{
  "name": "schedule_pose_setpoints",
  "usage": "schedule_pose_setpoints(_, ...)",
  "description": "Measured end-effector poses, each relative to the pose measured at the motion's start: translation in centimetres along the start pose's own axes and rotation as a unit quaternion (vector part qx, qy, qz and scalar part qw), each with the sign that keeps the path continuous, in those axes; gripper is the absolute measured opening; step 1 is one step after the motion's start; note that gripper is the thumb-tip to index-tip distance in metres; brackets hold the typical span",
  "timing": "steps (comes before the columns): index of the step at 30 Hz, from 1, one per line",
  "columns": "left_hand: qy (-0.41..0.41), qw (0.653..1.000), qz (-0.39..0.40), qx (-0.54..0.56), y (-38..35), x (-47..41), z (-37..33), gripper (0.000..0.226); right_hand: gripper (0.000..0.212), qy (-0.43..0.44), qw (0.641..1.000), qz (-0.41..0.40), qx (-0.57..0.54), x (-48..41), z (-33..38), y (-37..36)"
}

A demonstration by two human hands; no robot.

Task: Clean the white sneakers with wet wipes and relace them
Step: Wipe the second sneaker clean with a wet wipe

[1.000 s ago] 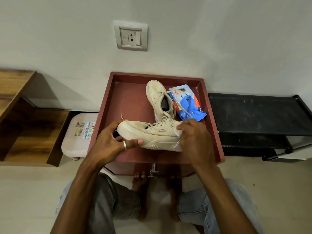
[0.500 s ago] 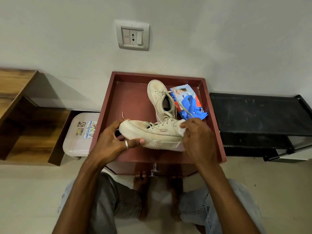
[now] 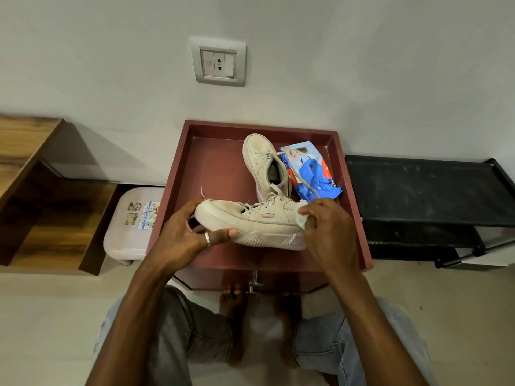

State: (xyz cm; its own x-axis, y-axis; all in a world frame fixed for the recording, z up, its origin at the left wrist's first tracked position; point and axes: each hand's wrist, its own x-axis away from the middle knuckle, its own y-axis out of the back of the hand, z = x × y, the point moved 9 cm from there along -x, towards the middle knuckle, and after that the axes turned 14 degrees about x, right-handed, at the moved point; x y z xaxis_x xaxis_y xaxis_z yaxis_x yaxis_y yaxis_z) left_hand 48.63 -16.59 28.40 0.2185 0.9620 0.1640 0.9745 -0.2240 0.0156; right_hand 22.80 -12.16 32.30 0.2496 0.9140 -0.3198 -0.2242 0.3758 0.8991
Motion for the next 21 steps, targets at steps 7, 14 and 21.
schedule_pose_setpoints(7,0.01,1.0,0.006,0.007,0.1,0.0,0.4,0.056,0.024,0.137,0.99,0.008,-0.035,1.7,7.6,-1.0)
schedule_pose_setpoints(14,0.018,0.999,0.006,0.03,0.0,-0.1,0.2,0.054,0.026,-0.019,1.0,0.013,-0.015,-0.1,-0.2,-1.0)
schedule_pose_setpoints(21,0.047,0.998,0.005,0.046,0.3,-0.3,1.1,0.054,0.028,0.039,0.998,-0.021,-0.044,0.8,4.6,-1.1)
